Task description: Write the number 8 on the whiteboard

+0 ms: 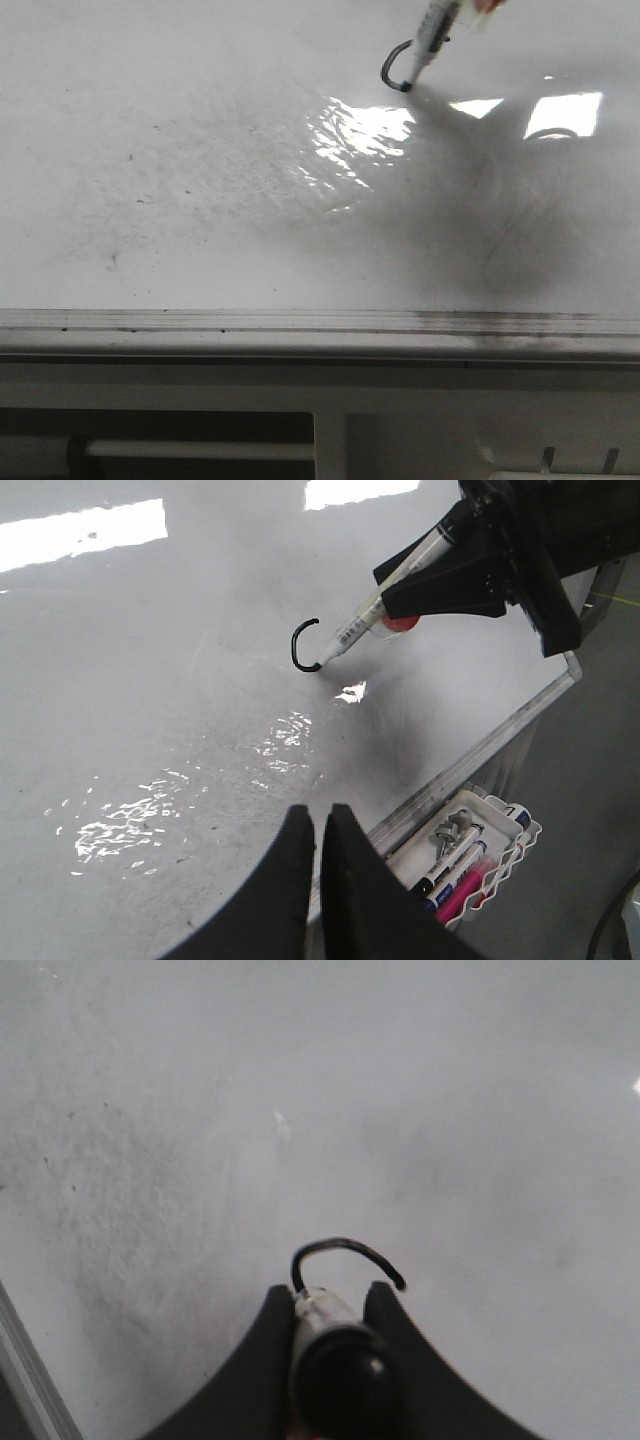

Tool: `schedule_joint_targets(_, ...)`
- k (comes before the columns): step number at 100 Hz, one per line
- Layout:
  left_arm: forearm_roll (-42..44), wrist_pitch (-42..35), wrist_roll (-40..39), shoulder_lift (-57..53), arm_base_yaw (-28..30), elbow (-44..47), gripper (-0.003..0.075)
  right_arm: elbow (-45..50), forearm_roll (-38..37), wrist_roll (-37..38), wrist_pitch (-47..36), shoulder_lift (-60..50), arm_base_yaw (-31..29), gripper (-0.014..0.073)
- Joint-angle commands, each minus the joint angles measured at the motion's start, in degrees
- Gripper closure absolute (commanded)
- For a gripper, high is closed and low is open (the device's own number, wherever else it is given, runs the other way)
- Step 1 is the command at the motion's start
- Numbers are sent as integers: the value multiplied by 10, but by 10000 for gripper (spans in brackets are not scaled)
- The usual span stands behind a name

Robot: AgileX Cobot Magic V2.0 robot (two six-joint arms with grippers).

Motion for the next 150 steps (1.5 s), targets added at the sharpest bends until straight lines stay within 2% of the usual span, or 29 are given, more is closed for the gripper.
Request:
schedule_joint_targets(1, -31, -23, -7, 3, 2, -16, 741, -14, -22, -2, 48, -24, -27, 637)
schedule_joint_targets(22, -31, -24, -7, 3, 2, -16, 741, 30, 3, -2, 77, -64, -18, 637)
schedule_joint_targets(42, -31, -25, -7, 3, 2, -16, 741, 70, 26, -2, -32, -42, 15, 637)
schedule_joint_targets(51, -31, -25, -7, 3, 2, -16, 741, 56, 23, -2, -60, -32, 14, 637)
schedule_joint_targets(92, -31, -25, -7, 3, 2, -16, 741, -25, -18, -2, -44, -25, -43, 637)
schedule_joint_targets(120, -31, -25, -7, 3, 2, -16, 741, -34, -14, -2, -57, -25, -41, 637)
schedule_joint_targets(136, -31, -25, -7, 3, 2, -16, 741, -34, 14, -2, -90, -38, -40, 639)
schedule_joint_targets(150, -31, -26, -7, 3, 2, -16, 741, -34, 37, -2, -79, -53, -7, 639)
